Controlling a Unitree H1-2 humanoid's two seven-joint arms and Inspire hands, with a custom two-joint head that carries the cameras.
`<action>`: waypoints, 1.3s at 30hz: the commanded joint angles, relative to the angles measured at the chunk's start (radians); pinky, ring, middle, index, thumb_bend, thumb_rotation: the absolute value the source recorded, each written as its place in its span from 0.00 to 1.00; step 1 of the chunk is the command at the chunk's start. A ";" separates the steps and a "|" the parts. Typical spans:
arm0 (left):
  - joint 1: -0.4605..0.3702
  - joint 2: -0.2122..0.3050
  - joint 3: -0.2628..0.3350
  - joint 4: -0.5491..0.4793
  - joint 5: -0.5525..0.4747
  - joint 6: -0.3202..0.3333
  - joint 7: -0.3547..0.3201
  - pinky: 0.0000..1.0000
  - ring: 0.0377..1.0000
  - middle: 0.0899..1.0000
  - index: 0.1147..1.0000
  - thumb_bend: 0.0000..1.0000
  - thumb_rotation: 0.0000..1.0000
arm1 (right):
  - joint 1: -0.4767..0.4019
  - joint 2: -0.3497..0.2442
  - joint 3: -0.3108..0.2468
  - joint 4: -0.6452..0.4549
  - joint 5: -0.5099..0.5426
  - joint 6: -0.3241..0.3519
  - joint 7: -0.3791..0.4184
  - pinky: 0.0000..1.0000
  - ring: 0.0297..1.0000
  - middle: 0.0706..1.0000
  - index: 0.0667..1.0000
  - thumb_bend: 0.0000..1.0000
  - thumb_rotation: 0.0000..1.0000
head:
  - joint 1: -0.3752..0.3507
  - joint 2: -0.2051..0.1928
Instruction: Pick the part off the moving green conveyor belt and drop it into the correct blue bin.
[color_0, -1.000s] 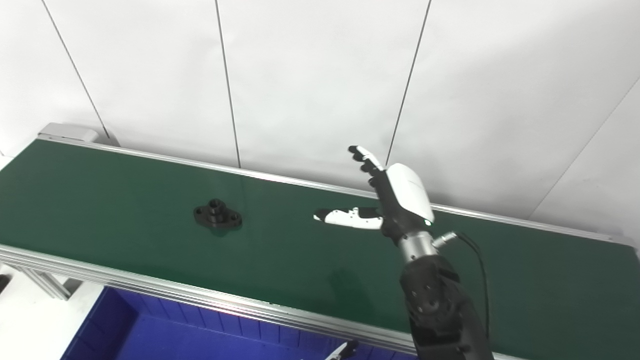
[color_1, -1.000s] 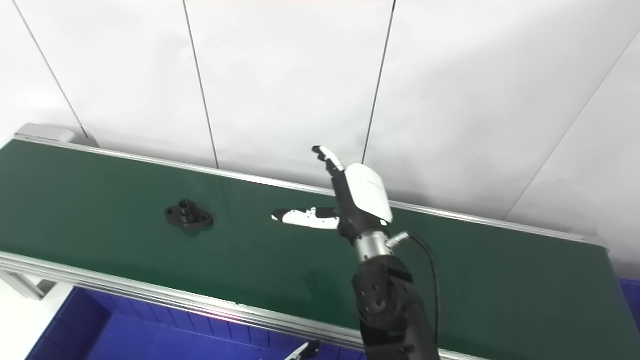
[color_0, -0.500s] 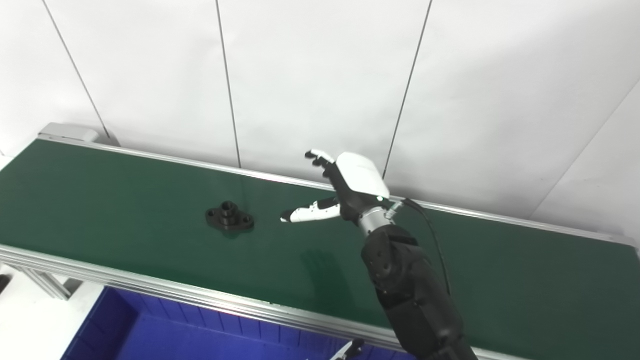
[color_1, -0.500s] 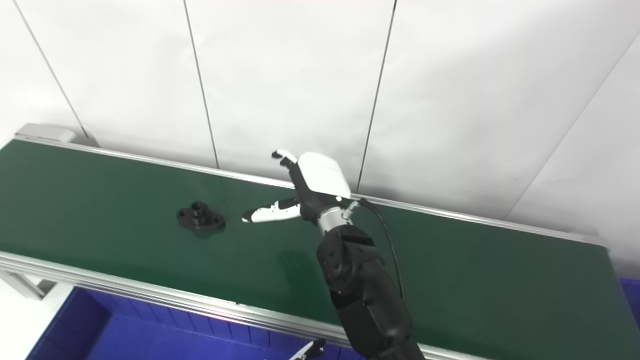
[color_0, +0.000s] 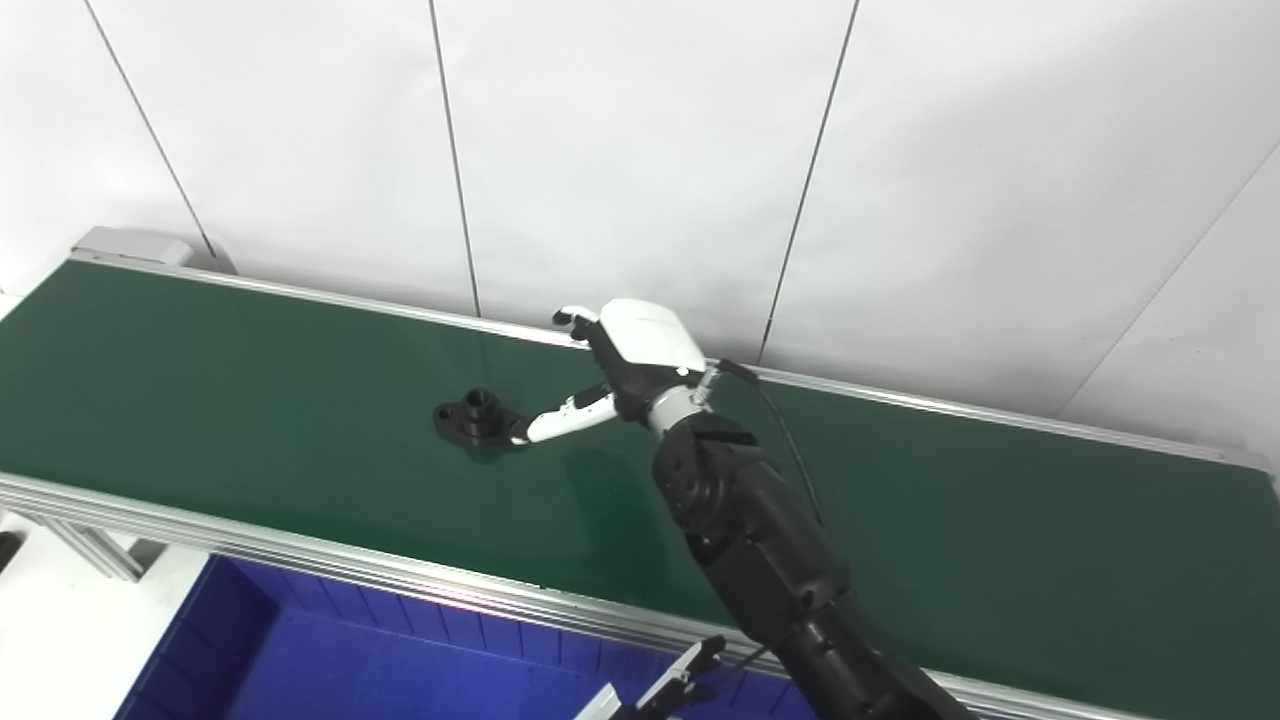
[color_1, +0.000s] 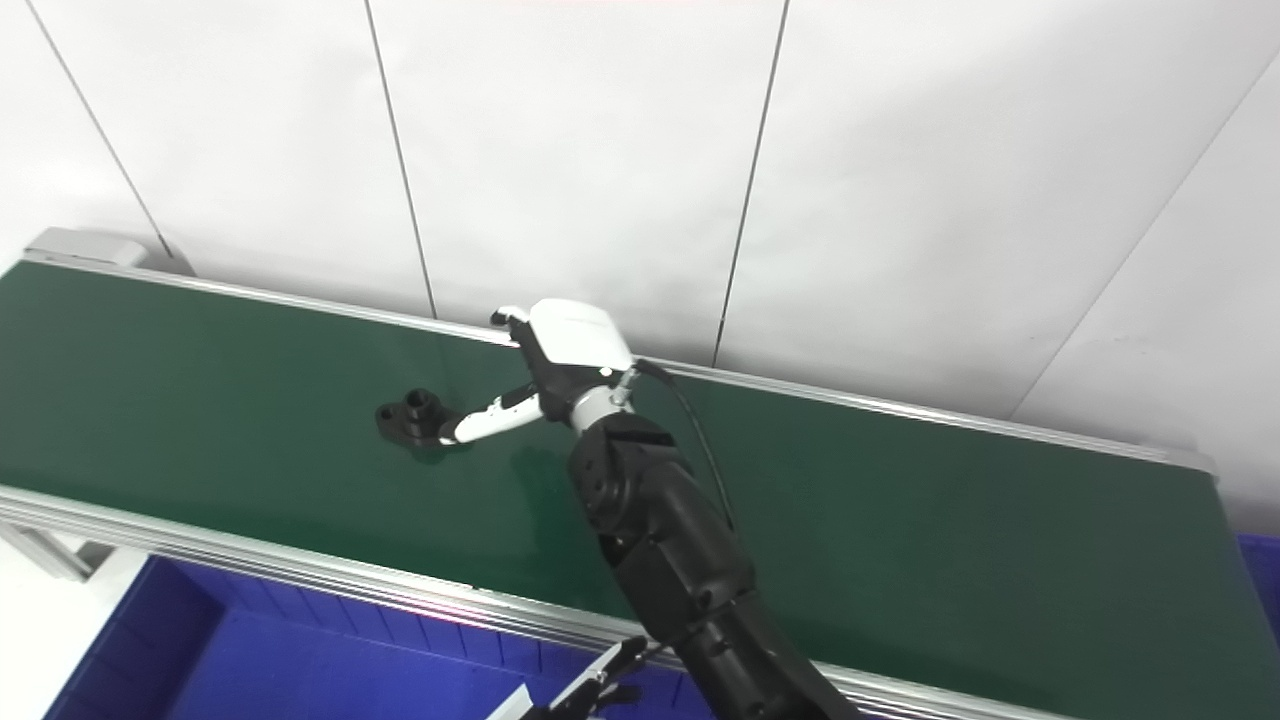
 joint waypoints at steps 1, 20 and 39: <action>0.045 -0.060 -0.095 -0.048 0.026 -0.017 -0.003 0.78 0.92 0.98 0.99 0.87 0.83 | -0.063 0.023 0.005 0.005 0.000 0.014 -0.036 0.59 0.70 0.80 0.86 1.00 0.55 | 0.004 0.001; 0.079 -0.092 -0.145 -0.102 0.055 0.013 -0.002 0.78 0.92 0.97 0.99 0.87 0.79 | -0.023 0.041 0.054 0.090 0.042 -0.014 -0.080 0.53 0.61 0.72 0.83 0.99 0.52 | 0.065 0.023; 0.106 -0.081 -0.163 -0.116 0.056 -0.003 0.006 0.73 0.91 0.98 0.99 0.82 0.74 | -0.012 -0.004 0.065 0.166 0.054 -0.034 -0.144 0.45 0.58 0.72 0.81 0.96 0.51 | 0.076 0.033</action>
